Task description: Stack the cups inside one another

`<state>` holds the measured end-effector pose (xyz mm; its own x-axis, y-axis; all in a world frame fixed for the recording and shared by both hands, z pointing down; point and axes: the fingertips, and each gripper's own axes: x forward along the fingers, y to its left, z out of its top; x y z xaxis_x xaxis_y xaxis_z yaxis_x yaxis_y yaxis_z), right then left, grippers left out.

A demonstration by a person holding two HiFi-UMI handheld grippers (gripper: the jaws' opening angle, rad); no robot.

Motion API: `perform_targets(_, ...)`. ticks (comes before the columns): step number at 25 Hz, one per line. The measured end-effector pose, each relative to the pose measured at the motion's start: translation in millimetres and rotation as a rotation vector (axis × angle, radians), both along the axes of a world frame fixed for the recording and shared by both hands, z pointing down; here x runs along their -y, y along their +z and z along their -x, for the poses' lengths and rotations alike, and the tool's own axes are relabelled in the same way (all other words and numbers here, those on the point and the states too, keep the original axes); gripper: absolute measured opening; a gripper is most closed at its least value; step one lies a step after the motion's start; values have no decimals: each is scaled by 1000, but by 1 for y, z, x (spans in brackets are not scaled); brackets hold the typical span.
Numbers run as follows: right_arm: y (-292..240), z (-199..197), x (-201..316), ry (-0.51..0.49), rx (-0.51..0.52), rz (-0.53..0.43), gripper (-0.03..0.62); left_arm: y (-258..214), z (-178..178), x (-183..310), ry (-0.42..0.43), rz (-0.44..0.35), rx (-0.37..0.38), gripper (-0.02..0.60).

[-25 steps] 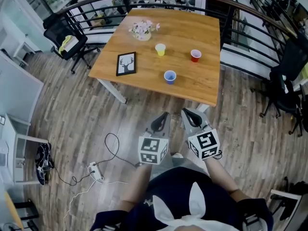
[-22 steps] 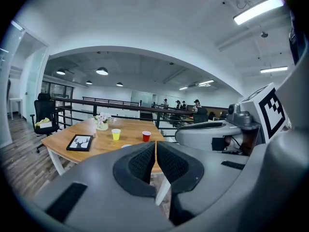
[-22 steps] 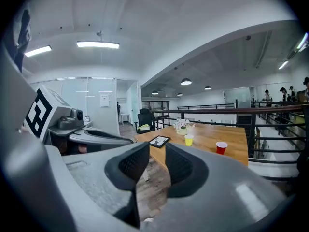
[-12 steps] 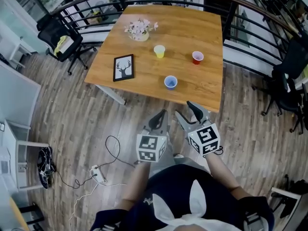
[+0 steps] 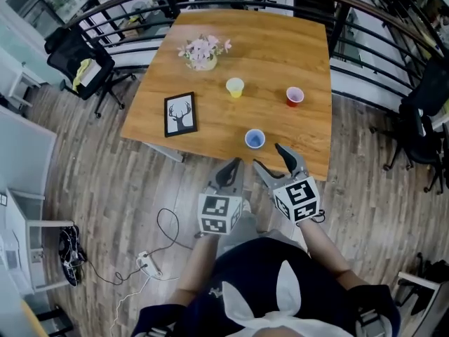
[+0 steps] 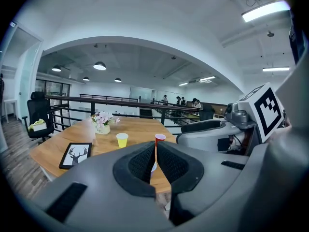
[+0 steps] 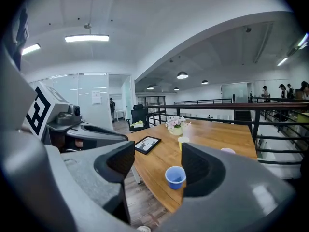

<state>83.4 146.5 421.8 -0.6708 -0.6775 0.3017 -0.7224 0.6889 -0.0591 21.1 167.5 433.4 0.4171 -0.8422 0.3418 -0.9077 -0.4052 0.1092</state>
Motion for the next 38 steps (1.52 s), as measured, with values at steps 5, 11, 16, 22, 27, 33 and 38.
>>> perform_targets(5,17,9,27,21,-51,21,307,8,14,30,19,22,-3,26)
perform_targets(11,49,21,55,30,-97,93,319,21,29,64,44,51,-10,26)
perform_targets(16,88,29,69,36,-171,165,325,40,41,82,74,82,1,26)
perform_targets(22,123,33,85,66,-210,230,325,55,48,96,118,113,-5,26)
perform_targets(27,153,34,90,74,-238,290,325,65,53,96,142,122,-4,26)
perform_targets(33,172,30,96,106,-284,309,325,76,58,94,143,151,-9,26)
perform_targets(38,186,33,98,100,-298,340,353,87,63,95,144,176,-8,26)
